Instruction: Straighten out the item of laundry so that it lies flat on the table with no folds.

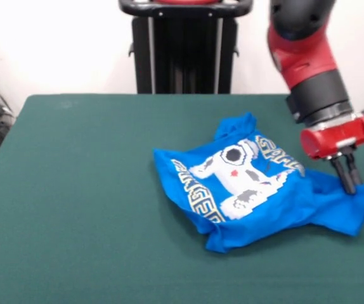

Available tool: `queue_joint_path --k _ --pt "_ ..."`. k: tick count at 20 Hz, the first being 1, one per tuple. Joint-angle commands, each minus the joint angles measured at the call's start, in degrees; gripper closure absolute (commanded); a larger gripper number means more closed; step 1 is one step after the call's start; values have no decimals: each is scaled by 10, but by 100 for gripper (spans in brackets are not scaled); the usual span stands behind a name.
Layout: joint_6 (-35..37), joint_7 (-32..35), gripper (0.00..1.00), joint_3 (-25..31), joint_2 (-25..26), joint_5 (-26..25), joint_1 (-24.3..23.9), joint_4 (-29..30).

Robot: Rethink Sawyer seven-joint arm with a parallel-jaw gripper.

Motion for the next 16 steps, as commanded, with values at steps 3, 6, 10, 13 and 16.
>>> queue_joint_path --k 3,6,10,13,16 --pt "75 -60 100 28 -17 54 70 -4" --pt "62 -84 100 20 14 73 94 11" --pt "44 -99 100 11 56 78 99 9" --pt "35 -107 100 2 72 84 105 6" --pt "8 -130 100 -15 86 107 114 10"
